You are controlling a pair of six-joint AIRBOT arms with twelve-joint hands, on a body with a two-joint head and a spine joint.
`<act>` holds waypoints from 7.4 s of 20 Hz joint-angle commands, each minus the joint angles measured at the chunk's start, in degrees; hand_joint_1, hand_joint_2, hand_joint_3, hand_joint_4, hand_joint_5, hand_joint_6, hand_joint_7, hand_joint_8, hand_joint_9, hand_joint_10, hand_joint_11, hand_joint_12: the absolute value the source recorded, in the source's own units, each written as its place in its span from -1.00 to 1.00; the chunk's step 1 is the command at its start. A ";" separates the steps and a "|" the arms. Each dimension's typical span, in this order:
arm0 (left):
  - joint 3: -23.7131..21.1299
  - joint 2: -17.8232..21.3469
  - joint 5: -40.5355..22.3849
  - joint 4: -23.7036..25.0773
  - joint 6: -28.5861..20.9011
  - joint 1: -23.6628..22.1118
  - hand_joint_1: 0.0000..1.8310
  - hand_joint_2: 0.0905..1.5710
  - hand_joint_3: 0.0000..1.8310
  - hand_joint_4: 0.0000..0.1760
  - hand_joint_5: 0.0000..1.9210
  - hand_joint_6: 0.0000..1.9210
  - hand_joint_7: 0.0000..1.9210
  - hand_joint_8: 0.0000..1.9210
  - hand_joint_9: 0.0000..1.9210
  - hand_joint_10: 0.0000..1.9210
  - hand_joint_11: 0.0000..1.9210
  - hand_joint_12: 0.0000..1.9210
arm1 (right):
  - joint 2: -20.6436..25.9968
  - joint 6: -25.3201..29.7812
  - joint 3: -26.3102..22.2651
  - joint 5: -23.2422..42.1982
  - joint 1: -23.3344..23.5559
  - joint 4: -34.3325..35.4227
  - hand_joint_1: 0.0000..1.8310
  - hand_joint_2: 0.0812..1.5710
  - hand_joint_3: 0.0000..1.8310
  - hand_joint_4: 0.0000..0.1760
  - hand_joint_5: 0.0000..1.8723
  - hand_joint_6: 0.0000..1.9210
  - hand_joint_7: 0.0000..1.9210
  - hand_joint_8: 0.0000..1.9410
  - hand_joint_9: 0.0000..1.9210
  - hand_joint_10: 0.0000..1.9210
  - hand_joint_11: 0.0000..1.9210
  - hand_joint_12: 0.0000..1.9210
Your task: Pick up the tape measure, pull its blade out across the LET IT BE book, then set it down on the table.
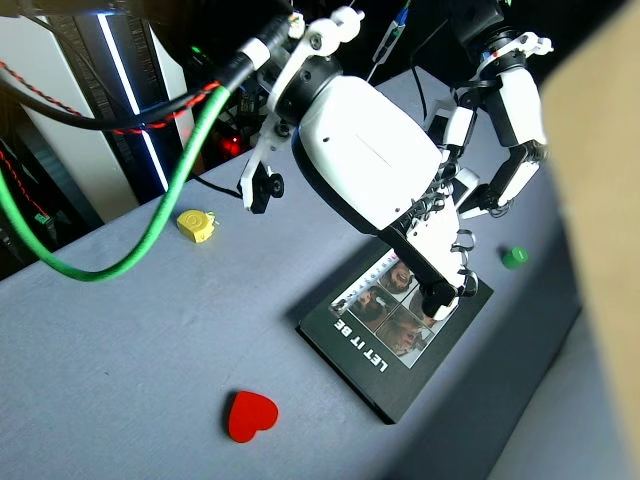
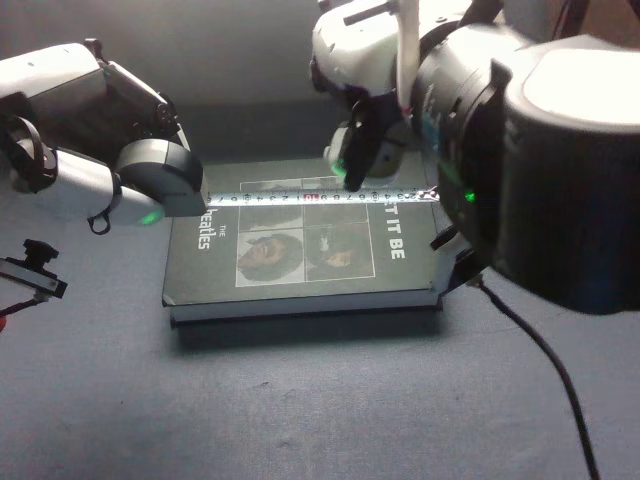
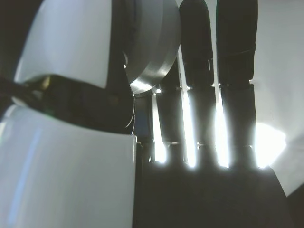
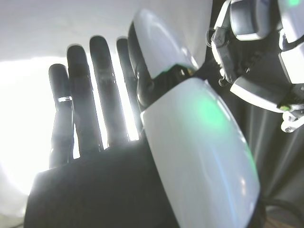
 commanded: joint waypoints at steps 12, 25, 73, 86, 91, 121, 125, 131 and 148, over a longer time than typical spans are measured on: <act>0.19 0.16 -5.98 -0.22 -2.13 -0.34 0.53 0.28 -1.00 -1.00 0.05 -0.19 0.29 -0.56 0.18 -0.01 0.18 -0.23 | -2.75 -0.25 3.77 0.79 -1.90 -2.52 0.01 0.59 -1.00 -1.00 -0.44 -0.98 -0.42 -1.00 -0.49 -0.99 -0.93 0.08; 0.23 0.18 -6.00 -0.66 -2.27 0.15 0.53 0.28 -1.00 -1.00 0.04 -0.18 0.32 -0.61 0.17 0.00 0.17 -0.21 | -2.80 -0.40 3.94 0.61 -5.45 -5.36 0.02 0.60 -1.00 -1.00 -0.45 -0.99 -0.41 -0.99 -0.46 -0.98 -0.93 0.09; -0.66 0.46 -7.32 -0.66 -2.89 0.53 0.52 0.29 -1.00 -1.00 0.03 -0.17 0.30 -0.56 0.17 0.00 0.18 -0.19 | -2.33 -0.31 4.45 1.25 -6.92 -7.00 0.27 0.52 -1.00 -0.89 -0.19 0.34 -0.13 0.31 -0.29 0.15 -0.44 0.64; -0.70 0.52 -7.91 1.70 -4.65 1.32 0.53 0.28 -1.00 -1.00 0.04 -0.19 0.32 -0.59 0.17 0.00 0.16 -0.19 | -2.24 0.35 4.24 1.11 -7.15 -8.21 0.24 0.57 -1.00 -0.79 -0.26 0.45 -0.20 0.40 -0.41 0.12 -0.55 0.63; -0.59 0.53 -7.71 3.03 -5.40 1.33 0.53 0.28 -1.00 -1.00 0.04 -0.18 0.31 -0.58 0.18 -0.01 0.18 -0.18 | -2.09 0.37 4.24 1.15 -7.19 -8.33 0.03 0.50 -1.00 -1.00 -0.40 -0.87 -0.36 -0.73 -0.55 -0.30 -0.79 0.36; -0.03 0.53 -7.58 4.50 -6.38 1.36 0.52 0.28 -1.00 -1.00 0.04 -0.17 0.30 -0.57 0.18 -0.01 0.16 -0.19 | -0.96 -0.30 2.84 1.39 -7.98 -9.25 -0.03 0.50 -1.00 -1.00 -0.27 -0.98 -0.18 -0.96 -0.39 -0.54 -0.71 0.29; -0.02 0.52 -7.58 4.51 -6.38 1.24 0.52 0.29 -1.00 -1.00 0.03 -0.15 0.28 -0.53 0.17 0.01 0.16 -0.18 | -0.96 -0.32 2.82 1.39 -7.92 -9.25 0.24 0.53 -1.00 -1.00 -0.29 0.13 -0.06 0.02 -0.27 -0.34 -0.55 0.39; 0.04 0.52 -7.57 4.60 -6.38 1.21 0.52 0.29 -1.00 -1.00 0.03 -0.15 0.29 -0.53 0.16 0.01 0.17 -0.18 | -0.87 -0.31 2.82 1.43 -7.86 -9.32 0.28 0.51 -1.00 -1.00 -0.20 0.34 -0.10 0.26 -0.20 -0.04 -0.41 0.51; 0.23 0.49 -7.59 4.78 -6.39 1.21 0.52 0.29 -1.00 -1.00 0.03 -0.16 0.27 -0.51 0.17 0.00 0.18 -0.17 | 4.98 -2.16 2.71 4.35 -7.96 -4.81 0.46 0.51 -1.00 -1.00 -0.22 0.33 -0.13 0.24 -0.25 0.57 -0.41 0.55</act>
